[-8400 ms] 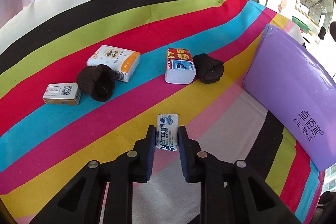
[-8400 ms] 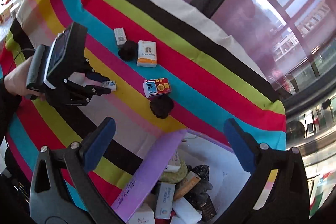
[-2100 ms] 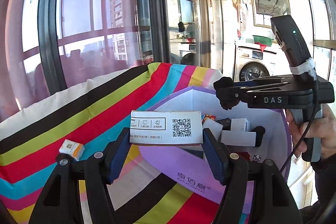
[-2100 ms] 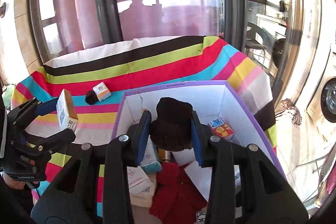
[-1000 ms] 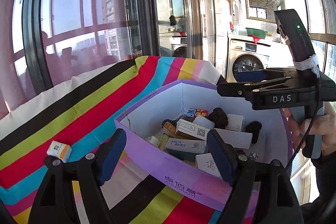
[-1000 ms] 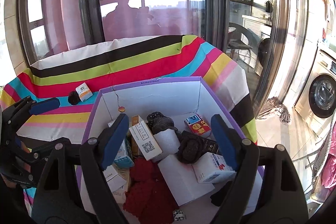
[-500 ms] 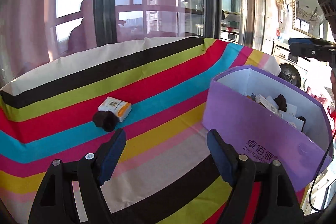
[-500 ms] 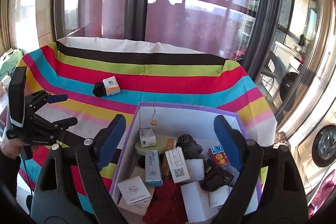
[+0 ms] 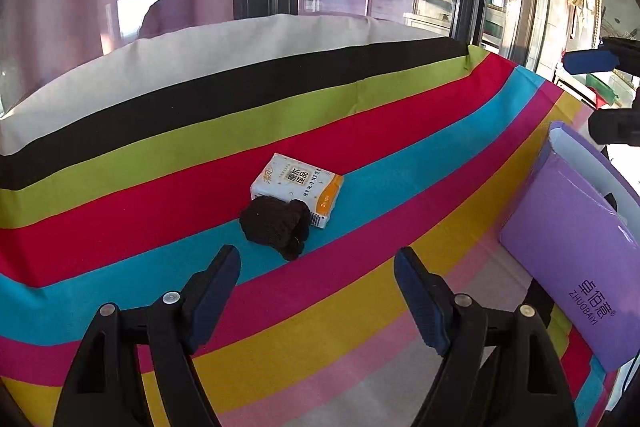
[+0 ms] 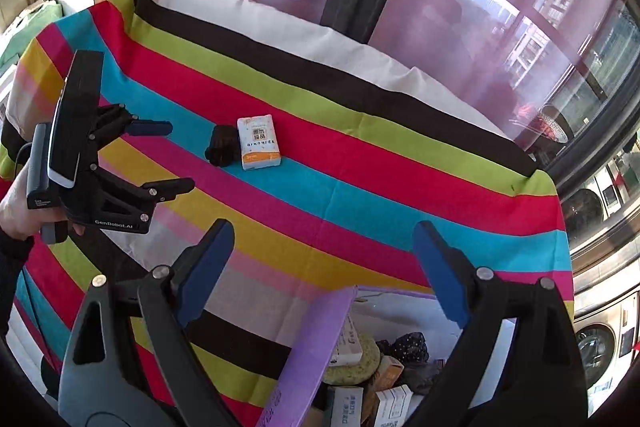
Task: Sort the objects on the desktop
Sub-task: 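Move both grippers back to the last glove and tissue pack, then grasp the brown glove with the left gripper while the right grasps the white tissue pack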
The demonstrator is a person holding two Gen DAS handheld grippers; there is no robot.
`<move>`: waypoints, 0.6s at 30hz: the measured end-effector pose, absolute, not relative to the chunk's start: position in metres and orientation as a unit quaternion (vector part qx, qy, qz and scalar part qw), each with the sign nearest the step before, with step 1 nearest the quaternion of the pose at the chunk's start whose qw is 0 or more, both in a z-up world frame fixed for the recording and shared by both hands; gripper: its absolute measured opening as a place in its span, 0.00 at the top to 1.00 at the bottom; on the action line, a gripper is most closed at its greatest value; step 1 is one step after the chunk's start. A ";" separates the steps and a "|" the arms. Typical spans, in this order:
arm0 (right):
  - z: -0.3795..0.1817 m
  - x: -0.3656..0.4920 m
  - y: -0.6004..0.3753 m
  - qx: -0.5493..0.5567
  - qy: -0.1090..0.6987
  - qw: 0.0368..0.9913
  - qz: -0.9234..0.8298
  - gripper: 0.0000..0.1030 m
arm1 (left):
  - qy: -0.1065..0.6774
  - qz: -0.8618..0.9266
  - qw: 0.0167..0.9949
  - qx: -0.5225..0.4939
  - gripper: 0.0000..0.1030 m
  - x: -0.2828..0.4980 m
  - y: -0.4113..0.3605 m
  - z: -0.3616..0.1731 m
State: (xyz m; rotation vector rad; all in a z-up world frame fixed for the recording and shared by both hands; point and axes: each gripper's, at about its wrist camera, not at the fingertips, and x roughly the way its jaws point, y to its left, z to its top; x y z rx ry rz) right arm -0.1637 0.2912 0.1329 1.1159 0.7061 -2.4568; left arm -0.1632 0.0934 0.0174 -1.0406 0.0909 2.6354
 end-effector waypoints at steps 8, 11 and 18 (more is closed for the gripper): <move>0.090 -0.222 0.250 0.456 0.274 0.184 -0.826 0.11 | 0.034 0.901 0.170 -0.398 0.23 -0.213 0.084 -0.008; 0.079 -0.245 0.243 0.482 0.247 0.186 -0.819 0.11 | 0.044 0.895 0.162 -0.412 0.23 -0.230 0.088 -0.018; 0.059 -0.274 0.226 0.497 0.252 0.172 -0.812 0.11 | 0.022 0.884 0.167 -0.436 0.36 -0.249 0.079 -0.035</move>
